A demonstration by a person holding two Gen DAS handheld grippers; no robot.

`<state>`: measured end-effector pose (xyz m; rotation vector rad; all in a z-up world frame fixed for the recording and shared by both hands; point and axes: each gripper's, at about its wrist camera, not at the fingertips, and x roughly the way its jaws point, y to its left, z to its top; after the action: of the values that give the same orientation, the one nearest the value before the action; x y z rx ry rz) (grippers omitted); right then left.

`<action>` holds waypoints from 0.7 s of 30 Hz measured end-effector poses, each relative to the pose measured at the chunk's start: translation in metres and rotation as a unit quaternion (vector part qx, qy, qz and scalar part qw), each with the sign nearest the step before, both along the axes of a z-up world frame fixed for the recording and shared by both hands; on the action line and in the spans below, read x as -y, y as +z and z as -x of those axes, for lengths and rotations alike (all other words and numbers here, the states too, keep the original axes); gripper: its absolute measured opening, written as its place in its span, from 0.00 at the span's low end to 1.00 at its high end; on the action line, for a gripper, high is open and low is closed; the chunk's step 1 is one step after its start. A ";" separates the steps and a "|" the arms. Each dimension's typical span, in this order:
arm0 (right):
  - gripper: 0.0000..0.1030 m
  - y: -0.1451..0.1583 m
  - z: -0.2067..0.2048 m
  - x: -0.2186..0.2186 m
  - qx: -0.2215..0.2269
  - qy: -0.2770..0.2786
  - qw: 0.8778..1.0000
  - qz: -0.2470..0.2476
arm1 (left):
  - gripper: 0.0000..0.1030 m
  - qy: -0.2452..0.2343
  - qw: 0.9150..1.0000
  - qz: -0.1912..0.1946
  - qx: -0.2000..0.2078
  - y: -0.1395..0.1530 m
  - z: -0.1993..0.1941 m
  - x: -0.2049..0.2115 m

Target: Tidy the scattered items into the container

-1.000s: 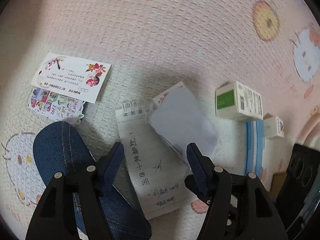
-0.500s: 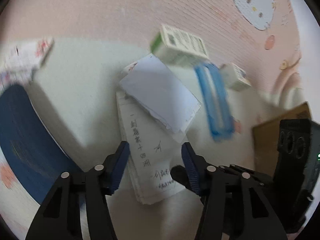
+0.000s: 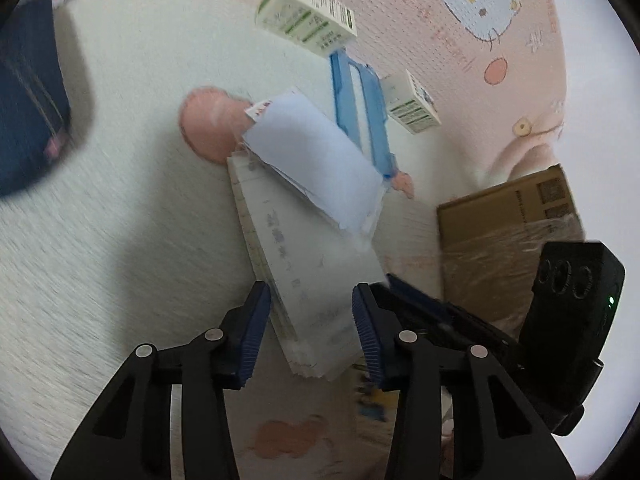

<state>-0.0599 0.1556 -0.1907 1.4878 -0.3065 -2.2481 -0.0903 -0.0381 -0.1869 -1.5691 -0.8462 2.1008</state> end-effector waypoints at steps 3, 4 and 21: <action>0.27 0.018 -0.010 -0.019 -0.019 -0.014 1.000 0.016 | 0.45 0.004 1.000 0.008 0.004 0.005 -0.003 -0.006; 0.27 0.025 -0.016 -0.028 -0.023 -0.019 0.999 0.024 | 0.45 0.003 1.000 0.018 0.001 0.008 -0.005 -0.008; 0.27 0.024 -0.109 -0.068 -0.023 -0.033 0.999 -0.032 | 0.16 -0.126 0.989 0.074 -0.013 0.006 -0.068 -0.060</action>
<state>0.0493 0.2232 -0.1663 1.4754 -0.2766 -2.3614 -0.0222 0.0223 -0.1811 -1.6237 -0.4647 2.0335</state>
